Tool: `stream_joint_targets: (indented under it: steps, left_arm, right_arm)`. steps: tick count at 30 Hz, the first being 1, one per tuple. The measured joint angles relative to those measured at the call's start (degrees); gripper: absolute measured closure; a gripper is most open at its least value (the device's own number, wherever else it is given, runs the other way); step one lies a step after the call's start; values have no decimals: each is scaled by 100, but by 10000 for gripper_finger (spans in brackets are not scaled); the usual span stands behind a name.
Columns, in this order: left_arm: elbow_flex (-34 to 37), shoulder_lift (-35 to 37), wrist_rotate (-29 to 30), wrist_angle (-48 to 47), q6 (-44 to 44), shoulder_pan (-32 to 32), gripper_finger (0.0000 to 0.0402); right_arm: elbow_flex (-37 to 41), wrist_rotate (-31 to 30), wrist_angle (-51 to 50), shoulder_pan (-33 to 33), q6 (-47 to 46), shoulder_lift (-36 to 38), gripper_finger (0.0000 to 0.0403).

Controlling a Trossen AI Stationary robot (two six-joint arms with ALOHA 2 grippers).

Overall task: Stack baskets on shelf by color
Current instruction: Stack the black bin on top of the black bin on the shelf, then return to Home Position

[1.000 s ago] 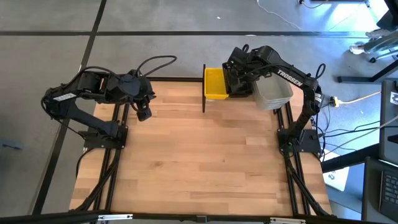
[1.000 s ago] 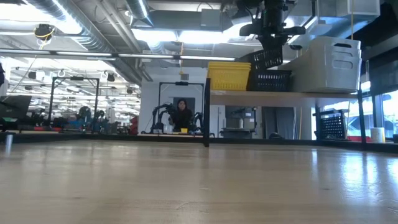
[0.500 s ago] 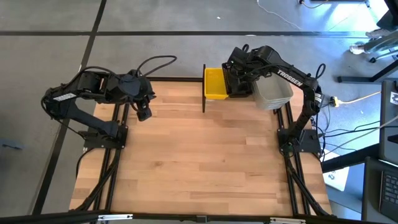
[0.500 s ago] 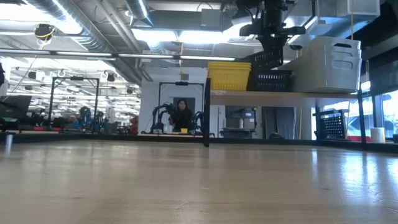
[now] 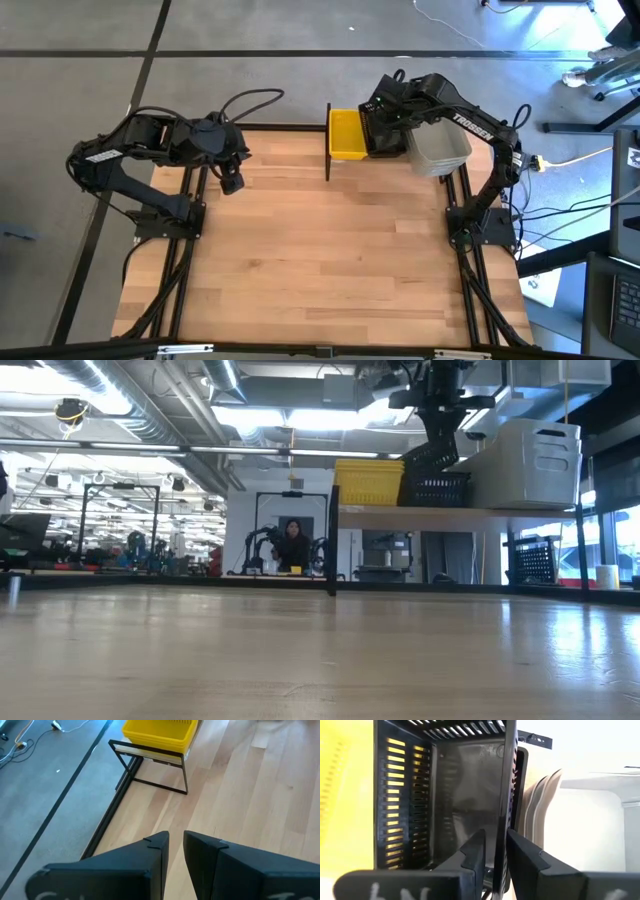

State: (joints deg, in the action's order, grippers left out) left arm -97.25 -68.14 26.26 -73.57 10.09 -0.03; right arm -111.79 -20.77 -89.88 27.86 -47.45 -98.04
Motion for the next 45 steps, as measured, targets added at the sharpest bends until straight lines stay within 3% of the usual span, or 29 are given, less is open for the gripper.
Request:
stream_joint_targets:
  steps: [11, 19, 25, 31, 38, 40, 45]
  left_arm:
    - [0, 0, 0, -2, 1, -1, 353]
    - [0, 0, 0, 97, 1, -1, 353]
    - [-1, 0, 0, 122, 1, -1, 353]
    - [0, 0, 0, 123, 1, -1, 353]
    - [-2, 0, 7, 123, 1, -1, 353]
    - [0, 0, 7, 123, 1, -1, 353]
    - [0, 0, 9, 123, 211, -1, 353]
  right_arm:
    - [-69, -92, -23, -48, -4, 84, 331]
    - [-442, -668, -10, -217, 117, 87, 331]
    - [-577, -761, -10, -229, 322, 90, 331]
    - [-577, -831, -10, -376, 1099, 260, 331]
    - [-577, -1101, -14, -1029, 1826, 803, 331]
    - [-577, -815, -15, -1264, 2323, 949, 331]
    - [-443, 745, 3, -1913, 2736, 1288, 331]
